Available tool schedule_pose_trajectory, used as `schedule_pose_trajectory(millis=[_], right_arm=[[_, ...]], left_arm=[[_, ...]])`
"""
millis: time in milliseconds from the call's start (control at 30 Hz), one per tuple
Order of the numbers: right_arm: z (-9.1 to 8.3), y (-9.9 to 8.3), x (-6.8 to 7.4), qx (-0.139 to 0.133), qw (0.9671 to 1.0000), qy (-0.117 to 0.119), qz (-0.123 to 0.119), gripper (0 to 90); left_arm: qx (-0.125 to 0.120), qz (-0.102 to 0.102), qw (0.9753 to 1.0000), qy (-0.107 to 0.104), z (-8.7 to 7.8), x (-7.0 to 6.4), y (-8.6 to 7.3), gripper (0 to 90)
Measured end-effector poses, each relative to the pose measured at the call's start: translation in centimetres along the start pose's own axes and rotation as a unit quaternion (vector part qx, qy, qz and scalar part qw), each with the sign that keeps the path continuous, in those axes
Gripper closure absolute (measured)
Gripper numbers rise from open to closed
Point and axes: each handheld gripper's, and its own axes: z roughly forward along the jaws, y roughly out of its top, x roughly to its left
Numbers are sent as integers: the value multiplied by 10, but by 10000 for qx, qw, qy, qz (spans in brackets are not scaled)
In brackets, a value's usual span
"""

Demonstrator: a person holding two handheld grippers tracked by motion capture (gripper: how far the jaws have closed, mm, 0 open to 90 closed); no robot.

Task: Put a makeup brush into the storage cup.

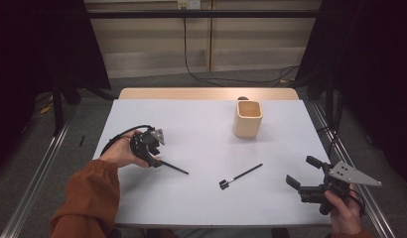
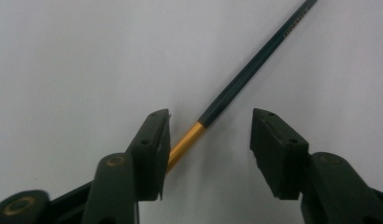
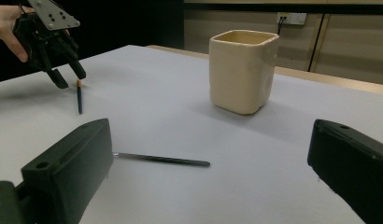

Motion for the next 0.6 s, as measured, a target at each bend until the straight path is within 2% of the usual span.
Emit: schedule_pose_trajectory(millis=[167, 367, 533, 600], right_arm=[[0, 0, 0, -6, 10000, 22, -10, 0], [0, 0, 0, -12, 10000, 39, -18, 0], [-1, 0, 0, -17, 10000, 18, -12, 0], [0, 0, 0, -9, 10000, 24, -20, 0]], left_arm=[[93, 53, 9999, 13, 2, 0, 4, 524], [244, 208, 9994, -92, 9, 2, 8, 568], [235, 142, 9995, -123, 12, 4, 8, 562], [295, 136, 9993, -173, 15, 3, 9, 595]])
